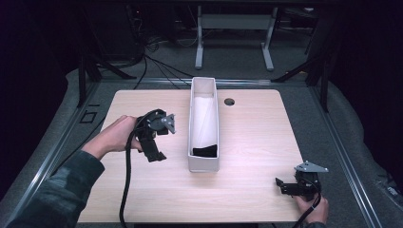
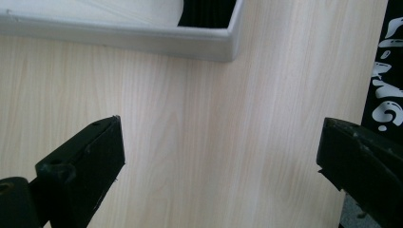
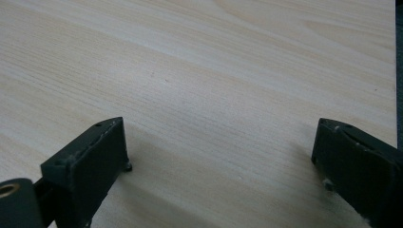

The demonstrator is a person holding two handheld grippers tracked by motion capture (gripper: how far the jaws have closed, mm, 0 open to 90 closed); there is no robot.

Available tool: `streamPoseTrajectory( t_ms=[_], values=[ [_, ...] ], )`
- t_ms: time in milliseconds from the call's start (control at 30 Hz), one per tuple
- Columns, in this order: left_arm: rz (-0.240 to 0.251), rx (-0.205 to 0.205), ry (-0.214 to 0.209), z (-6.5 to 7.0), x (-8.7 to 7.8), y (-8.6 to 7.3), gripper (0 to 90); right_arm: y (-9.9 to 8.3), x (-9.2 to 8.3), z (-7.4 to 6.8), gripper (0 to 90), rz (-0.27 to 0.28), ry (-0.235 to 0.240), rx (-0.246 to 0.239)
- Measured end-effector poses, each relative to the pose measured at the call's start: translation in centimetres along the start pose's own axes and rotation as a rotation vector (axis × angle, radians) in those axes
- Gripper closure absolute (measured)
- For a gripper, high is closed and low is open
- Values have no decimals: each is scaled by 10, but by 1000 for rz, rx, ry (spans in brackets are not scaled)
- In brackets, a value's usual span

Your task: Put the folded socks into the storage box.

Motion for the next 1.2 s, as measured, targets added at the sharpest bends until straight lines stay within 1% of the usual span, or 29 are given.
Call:
streamPoseTrajectory(
  t_ms=[67, 133, 200, 267, 400, 533, 633, 667, 800, 867, 933, 1000, 1067, 1100, 1200],
  values=[
    [3, -19, -1, 1, 0, -7, 24, 0, 0, 0, 40, 0, 0, 0],
    [-12, -22, 9, 2, 1, -13, 32, 0, 0, 0, 40, 0, 0, 0],
    [-16, -33, 3, 4, 2, -19, 32, 0, 0, 0, 40, 1, 0, 1],
    [-22, -46, 8, 5, 3, -26, 31, 0, 0, 0, 39, 0, 1, 0],
    [-12, -66, 9, 8, 6, -39, 26, 0, 0, 0, 40, 0, 0, 1],
    [-6, -86, 11, 14, 15, -53, 17, 0, 0, 0, 40, 1, 0, 2],
    [-9, -106, 8, 18, 23, -62, 16, 0, 0, 0, 40, 1, -2, 1],
    [-4, -117, 4, 19, 26, -65, 17, 0, 0, 0, 40, 1, -2, 1],
    [-8, -145, 17, 22, 42, -76, 17, 0, 0, 0, 40, 1, -2, 1],
    [-2, -158, 23, 23, 49, -81, 6, 0, 0, 0, 40, 1, -2, 1],
    [23, -175, 20, 26, 57, -85, 1, 0, 0, 0, 41, 1, -2, 1],
    [26, -180, 26, 29, 66, -91, 1, 0, 0, 0, 42, 1, -2, 3],
    [26, -199, 22, 33, 77, -97, 0, 0, 0, 0, 42, 1, -3, 2],
    [28, -204, 28, 35, 82, -99, 0, 0, 0, 0, 42, 1, -3, 2],
    [50, -234, 22, 41, 97, -107, 0, 0, 0, 0, 43, 2, -3, 2]
  ],
)
Point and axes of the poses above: each handheld gripper's, and its own axes: x roughly forward along the jaws, y roughly out of its top, z roughly to its right, the point moved 2 cm from there along x, roughly forward along the jaws, and after that the axes turned 3 degrees about -z, right-handed, at the moved point
